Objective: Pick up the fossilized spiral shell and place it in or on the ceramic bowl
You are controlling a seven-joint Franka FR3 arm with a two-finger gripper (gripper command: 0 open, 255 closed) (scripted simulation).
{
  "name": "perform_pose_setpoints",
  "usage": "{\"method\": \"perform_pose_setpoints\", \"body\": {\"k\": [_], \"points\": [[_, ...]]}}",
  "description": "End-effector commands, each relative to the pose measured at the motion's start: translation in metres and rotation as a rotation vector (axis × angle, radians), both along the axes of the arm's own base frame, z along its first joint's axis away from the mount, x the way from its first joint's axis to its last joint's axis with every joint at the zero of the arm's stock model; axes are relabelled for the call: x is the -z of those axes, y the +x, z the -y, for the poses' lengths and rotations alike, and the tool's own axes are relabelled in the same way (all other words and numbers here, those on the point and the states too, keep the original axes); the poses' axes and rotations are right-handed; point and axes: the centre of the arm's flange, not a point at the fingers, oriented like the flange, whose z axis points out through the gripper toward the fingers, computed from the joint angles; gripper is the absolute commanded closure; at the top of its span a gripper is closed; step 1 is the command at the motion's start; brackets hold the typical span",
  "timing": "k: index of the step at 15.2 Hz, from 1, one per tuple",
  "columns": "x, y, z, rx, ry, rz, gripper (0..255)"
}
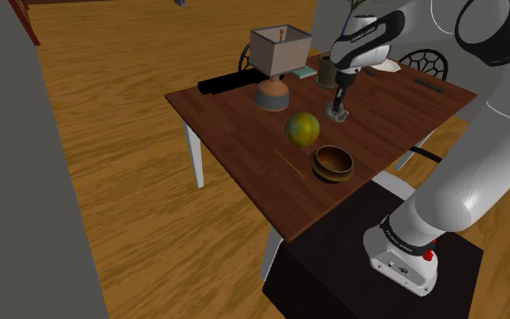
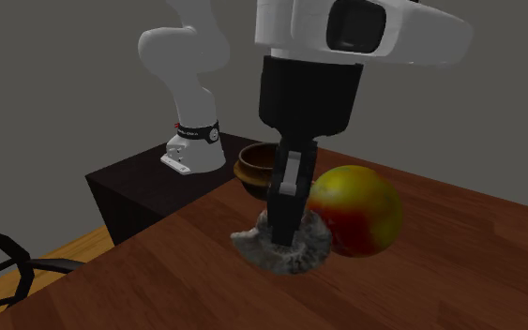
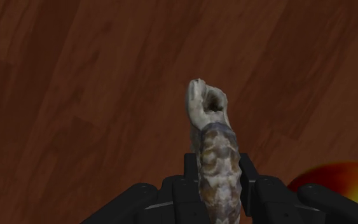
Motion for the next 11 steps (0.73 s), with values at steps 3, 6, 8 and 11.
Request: {"method": "perform_pose_setpoints", "body": {"k": [3, 6, 8, 11], "points": [[-0.021, -0.001, 0.000, 0.000, 0.000, 0.000, 255], [-0.037, -0.001, 0.000, 0.000, 0.000, 0.000, 255], [-0.048, -0.001, 0.000, 0.000, 0.000, 0.000, 255], [-0.064, -0.001, 0.000, 0.000, 0.000, 0.000, 255]]}}
